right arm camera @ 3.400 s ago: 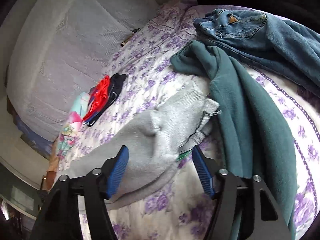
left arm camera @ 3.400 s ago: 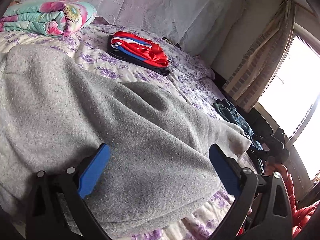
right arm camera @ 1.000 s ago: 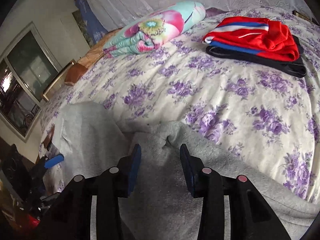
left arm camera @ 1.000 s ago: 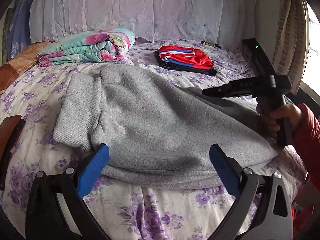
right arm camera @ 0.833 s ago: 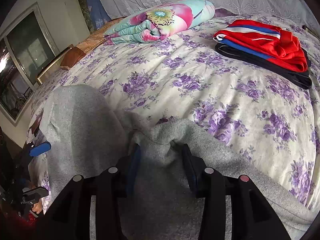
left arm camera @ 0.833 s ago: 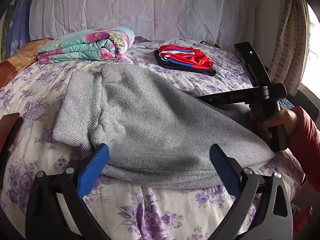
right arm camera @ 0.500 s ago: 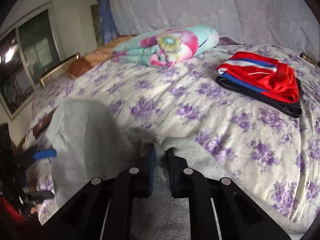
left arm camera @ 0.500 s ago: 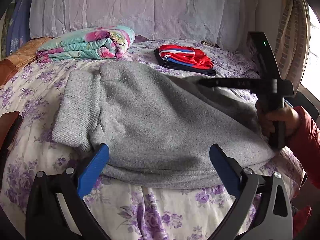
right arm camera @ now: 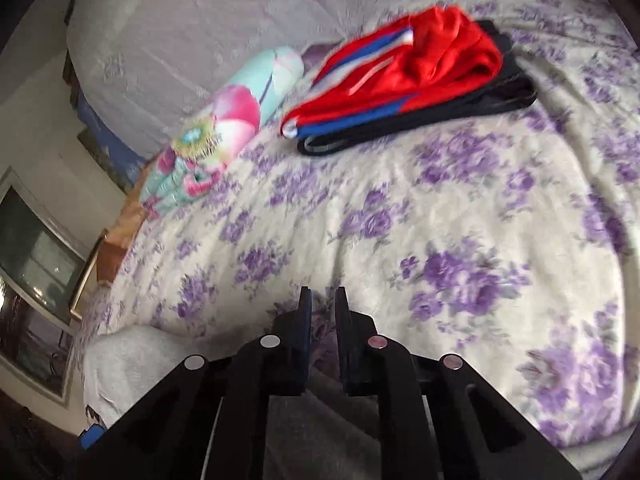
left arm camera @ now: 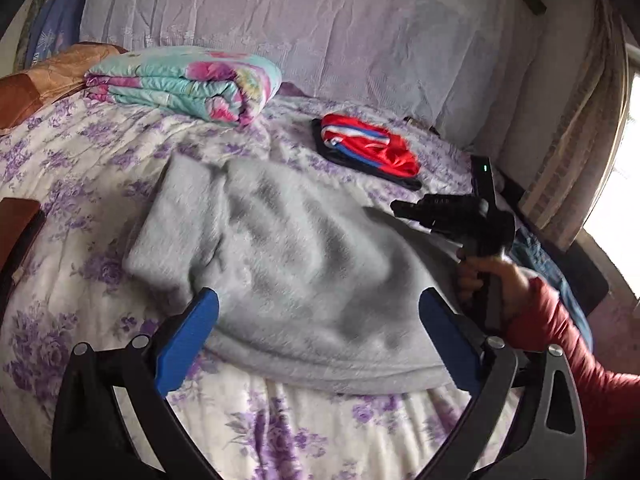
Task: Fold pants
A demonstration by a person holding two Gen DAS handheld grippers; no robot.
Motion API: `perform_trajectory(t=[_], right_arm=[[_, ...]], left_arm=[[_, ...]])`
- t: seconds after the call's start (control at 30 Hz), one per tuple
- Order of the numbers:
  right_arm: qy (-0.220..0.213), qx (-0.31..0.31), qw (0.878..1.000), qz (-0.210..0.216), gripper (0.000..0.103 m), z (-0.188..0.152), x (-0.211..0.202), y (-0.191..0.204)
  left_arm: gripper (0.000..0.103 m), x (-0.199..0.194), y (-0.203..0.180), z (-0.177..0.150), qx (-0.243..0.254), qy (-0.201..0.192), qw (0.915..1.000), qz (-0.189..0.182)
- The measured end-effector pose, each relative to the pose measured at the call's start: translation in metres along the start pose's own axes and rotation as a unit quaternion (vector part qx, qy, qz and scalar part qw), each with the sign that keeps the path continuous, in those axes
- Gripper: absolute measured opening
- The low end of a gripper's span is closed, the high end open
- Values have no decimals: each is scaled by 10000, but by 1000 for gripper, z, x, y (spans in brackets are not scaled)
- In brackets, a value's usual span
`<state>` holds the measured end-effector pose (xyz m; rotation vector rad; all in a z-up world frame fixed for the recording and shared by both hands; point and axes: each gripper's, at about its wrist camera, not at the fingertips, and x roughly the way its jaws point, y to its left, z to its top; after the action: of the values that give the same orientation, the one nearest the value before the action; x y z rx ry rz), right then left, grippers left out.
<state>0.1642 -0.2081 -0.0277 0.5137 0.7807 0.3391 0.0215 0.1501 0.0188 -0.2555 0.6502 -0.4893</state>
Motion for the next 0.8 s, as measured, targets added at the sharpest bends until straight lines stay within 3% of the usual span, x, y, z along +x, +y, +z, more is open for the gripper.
perform_trajectory(t=[0.07, 0.1, 0.13, 0.17, 0.23, 0.27, 0.3, 0.33, 0.37, 0.47, 0.53, 0.57, 0.63, 0.73, 0.8], right_arm=[[-27, -535, 9982, 278, 14, -10, -14, 31], [106, -805, 9959, 397, 22, -17, -13, 47], [316, -1073, 9926, 471, 41, -24, -5, 62], [535, -1331, 9887, 438, 48, -31, 5, 72], [985, -1588, 9823, 89, 50, -43, 32, 75], [1218, -1287, 9840, 166, 48, -42, 44, 64], [1213, -934, 9877, 314, 40, -36, 45, 51], [1042, -748, 9916, 190, 16, -28, 41, 39], [883, -678, 9938, -66, 4, -23, 35, 28], [520, -93, 9986, -66, 0, -16, 15, 3], [108, -279, 9994, -161, 10, -16, -10, 11], [-27, -413, 9991, -1, 14, -16, -21, 19], [-131, -651, 9972, 345, 50, -22, -38, 35], [246, -1079, 9933, 340, 65, -40, -26, 53], [832, -1071, 9908, -15, 66, -52, 2, 44]], left_arm=[[98, 2, -16, 16, 243, -91, 9997, -36], [98, 9, -22, 22, 366, -74, 9993, -5], [98, 17, -26, 26, 451, -19, 9990, 20], [98, 32, -27, 30, 519, 131, 9985, 86], [98, 68, -16, 26, 560, 674, 9949, 501], [98, 85, -4, 18, 567, 920, 9907, 824], [97, 91, 2, 9, 700, 923, 9899, 815], [98, 87, -3, 6, 903, 822, 9887, 874], [98, 81, -8, 8, 960, 765, 9874, 997], [97, 72, -7, 0, 972, 693, 9864, 1132], [97, 50, -15, 3, 809, 412, 9909, 996], [97, 42, -16, 7, 722, 305, 9936, 815], [98, 27, -26, 14, 659, 113, 9968, 433], [98, 34, -39, 18, 794, 194, 9964, 210], [98, 67, -29, 8, 859, 643, 9926, 571]])
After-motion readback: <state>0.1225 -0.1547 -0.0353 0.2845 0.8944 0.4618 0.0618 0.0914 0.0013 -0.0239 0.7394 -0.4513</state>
